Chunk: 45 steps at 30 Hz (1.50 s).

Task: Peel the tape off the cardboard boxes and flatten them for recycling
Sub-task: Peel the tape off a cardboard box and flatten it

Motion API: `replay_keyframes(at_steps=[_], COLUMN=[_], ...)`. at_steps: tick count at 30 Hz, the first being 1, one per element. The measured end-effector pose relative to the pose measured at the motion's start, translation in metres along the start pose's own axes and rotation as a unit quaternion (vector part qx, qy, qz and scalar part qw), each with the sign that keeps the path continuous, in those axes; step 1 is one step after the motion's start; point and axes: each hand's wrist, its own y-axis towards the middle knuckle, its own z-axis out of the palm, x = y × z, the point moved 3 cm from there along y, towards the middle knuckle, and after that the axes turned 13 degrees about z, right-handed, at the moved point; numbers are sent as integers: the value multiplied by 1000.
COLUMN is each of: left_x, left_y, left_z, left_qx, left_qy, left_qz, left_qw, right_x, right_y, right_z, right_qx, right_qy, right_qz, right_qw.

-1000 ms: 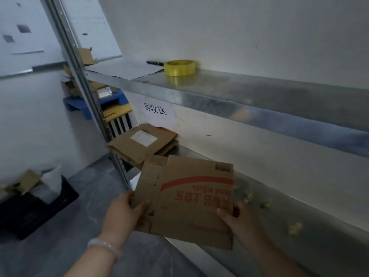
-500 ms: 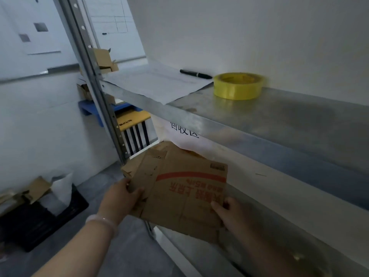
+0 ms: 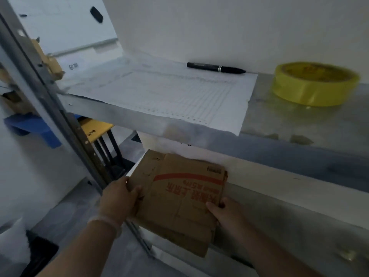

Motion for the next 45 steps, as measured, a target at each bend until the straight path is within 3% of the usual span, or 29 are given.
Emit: replay_keyframes(at_steps=[6, 10, 14, 18, 23, 40, 45], left_x=[4, -30, -104, -182, -278, -590, -652], left_y=[34, 36, 14, -32, -102, -474, -532], left_z=[10, 13, 18, 38, 50, 80, 109], left_qx=[45, 78, 57, 73, 45, 50, 76], left_qy=[7, -21, -5, -43, -32, -188, -187], left_qz=[124, 260, 416, 540, 648, 795, 810], left_qw=[991, 962, 907, 838, 760, 574, 551], right_x=[8, -3, -24, -50, -106, -383, -436], right_y=[-19, -36, -75, -131, -202, -500, -534], right_z=[8, -5, -32, -73, -130, -333, -370], right_qx=[-136, -207, -282, -426, -480, -611, -638], right_qy=[-27, -73, -122, -206, -235, -165, -125], right_qz=[24, 47, 1, -57, -15, 218, 241], right_qw=[990, 974, 952, 879, 845, 743, 720])
